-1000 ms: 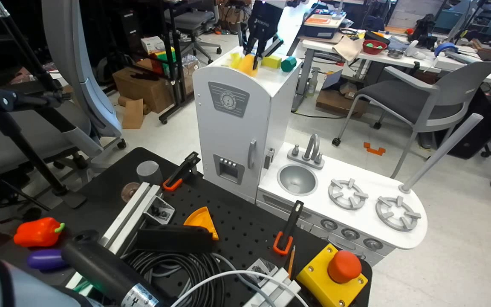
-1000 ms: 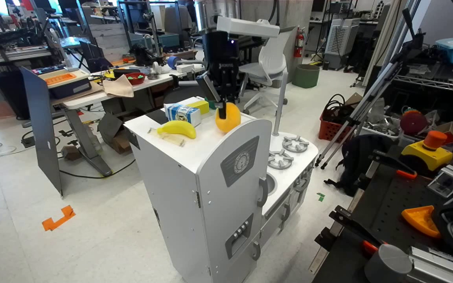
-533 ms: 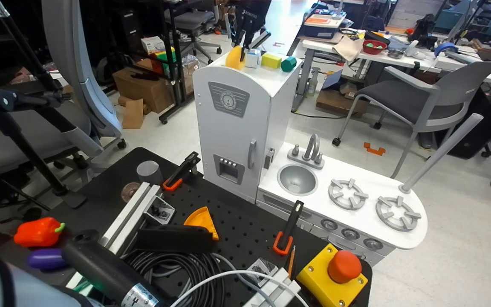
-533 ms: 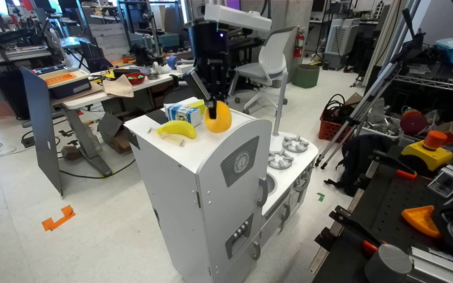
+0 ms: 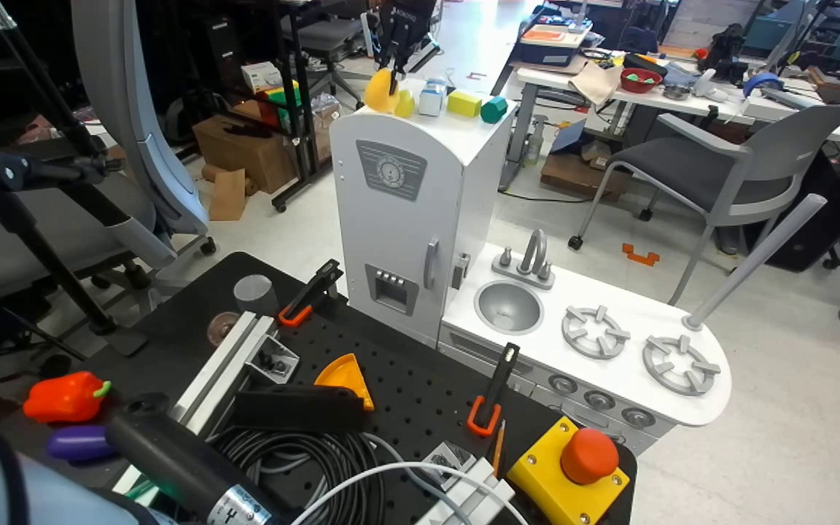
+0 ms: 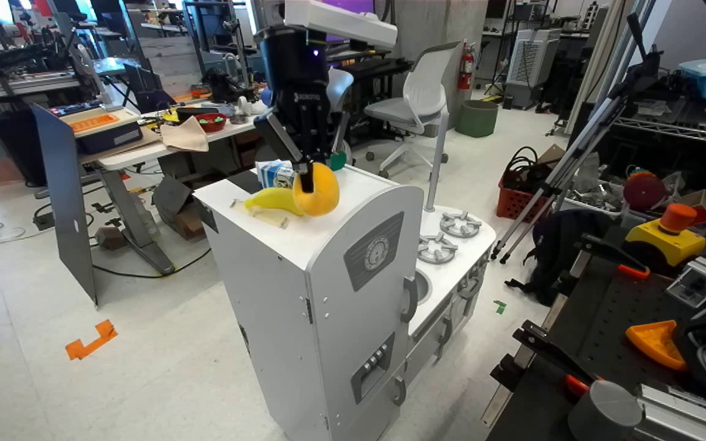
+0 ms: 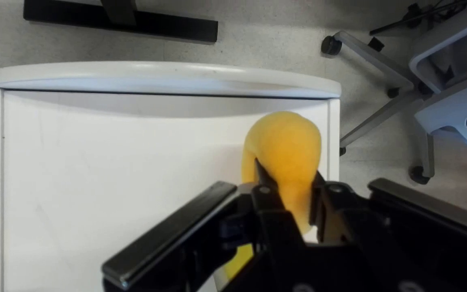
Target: Move the yellow plushie to the left
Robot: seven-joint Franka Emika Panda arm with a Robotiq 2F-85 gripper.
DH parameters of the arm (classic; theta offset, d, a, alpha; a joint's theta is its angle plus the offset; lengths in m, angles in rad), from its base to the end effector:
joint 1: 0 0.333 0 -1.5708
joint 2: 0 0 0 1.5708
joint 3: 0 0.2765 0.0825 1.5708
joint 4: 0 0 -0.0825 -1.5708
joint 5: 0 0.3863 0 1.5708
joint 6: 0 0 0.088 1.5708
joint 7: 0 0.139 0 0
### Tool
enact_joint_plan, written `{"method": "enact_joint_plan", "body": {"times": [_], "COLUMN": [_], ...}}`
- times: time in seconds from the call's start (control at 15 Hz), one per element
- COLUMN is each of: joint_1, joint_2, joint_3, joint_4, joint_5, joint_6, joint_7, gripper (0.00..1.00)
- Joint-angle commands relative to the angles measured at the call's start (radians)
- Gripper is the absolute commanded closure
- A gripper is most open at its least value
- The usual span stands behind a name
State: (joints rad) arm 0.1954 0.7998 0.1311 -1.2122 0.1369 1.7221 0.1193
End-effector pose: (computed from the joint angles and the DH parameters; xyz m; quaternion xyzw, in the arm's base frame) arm 0.6501 0.2204 0.2239 -0.9810 -0.0693 0.1624 0.0806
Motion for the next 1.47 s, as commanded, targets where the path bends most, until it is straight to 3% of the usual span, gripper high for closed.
{"method": "enact_joint_plan", "body": {"times": [0.0, 0.73, 0.8, 0.87, 1.2, 1.4], "joint_1": [0.015, 0.032, 0.034, 0.036, 0.038, 0.041], "joint_2": [0.093, 0.252, 0.259, 0.265, 0.254, 0.234], "joint_3": [0.002, -0.002, -0.004, -0.005, -0.007, -0.01], "joint_4": [0.141, 0.376, 0.392, 0.407, 0.403, 0.386], "joint_5": [0.001, 0.003, 0.0, -0.003, -0.017, -0.029], "joint_6": [-0.088, -0.256, -0.274, -0.286, -0.278, -0.261], "joint_7": [0.005, 0.026, 0.029, 0.03, 0.023, 0.021], "gripper": [0.95, 0.95, 0.56, 0.54, 0.18, 0.01]}}
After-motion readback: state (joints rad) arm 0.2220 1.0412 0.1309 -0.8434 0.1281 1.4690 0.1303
